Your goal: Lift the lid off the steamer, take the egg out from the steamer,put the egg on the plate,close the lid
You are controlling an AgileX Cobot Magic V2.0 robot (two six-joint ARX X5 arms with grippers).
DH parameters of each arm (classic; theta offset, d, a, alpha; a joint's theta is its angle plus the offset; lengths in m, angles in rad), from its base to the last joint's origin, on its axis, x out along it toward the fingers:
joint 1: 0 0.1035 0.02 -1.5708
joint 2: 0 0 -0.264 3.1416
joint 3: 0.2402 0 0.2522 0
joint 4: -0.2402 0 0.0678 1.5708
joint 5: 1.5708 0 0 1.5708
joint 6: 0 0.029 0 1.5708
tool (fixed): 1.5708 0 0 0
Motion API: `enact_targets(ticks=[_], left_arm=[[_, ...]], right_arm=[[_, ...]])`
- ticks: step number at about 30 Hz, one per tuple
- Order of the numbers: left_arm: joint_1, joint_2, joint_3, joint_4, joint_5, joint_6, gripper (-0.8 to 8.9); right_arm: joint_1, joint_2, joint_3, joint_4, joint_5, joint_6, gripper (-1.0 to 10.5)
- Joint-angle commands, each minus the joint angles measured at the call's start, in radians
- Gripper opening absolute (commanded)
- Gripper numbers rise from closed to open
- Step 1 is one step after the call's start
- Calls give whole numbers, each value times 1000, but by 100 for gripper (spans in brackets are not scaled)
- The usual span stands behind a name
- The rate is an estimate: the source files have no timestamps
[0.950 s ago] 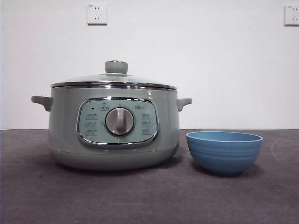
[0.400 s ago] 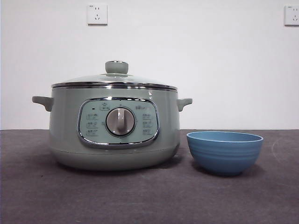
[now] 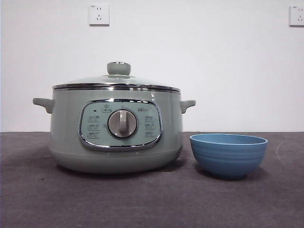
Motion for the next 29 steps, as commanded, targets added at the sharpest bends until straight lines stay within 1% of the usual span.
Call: enact_targets(ticks=[1, 5, 8, 12, 15, 21, 27, 29], left_arm=[[72, -90, -121, 63, 2, 25, -4], [149, -259, -368, 192, -74, 27, -4], [182, -377, -559, 281, -104, 11, -4], [210, -534, -813, 385, -113, -3, -4], [220, -639, -967, 429, -159, -32, -4], [236, -778, -1172, 439, -289, -120, -4], [250, -846, -1291, 440, -393, -201, -4], [254, -863, -1319, 438, -412, -216, -4]], right_arm=[[1, 0, 2, 3, 3, 6, 1], [1, 0, 2, 2, 3, 6, 1], [1, 0, 2, 2, 3, 6, 1], [1, 0, 2, 2, 3, 6, 1], [1, 0, 2, 2, 3, 6, 1], [1, 0, 2, 2, 3, 6, 1], [1, 0, 2, 2, 3, 6, 1], [1, 0, 2, 2, 3, 6, 1]])
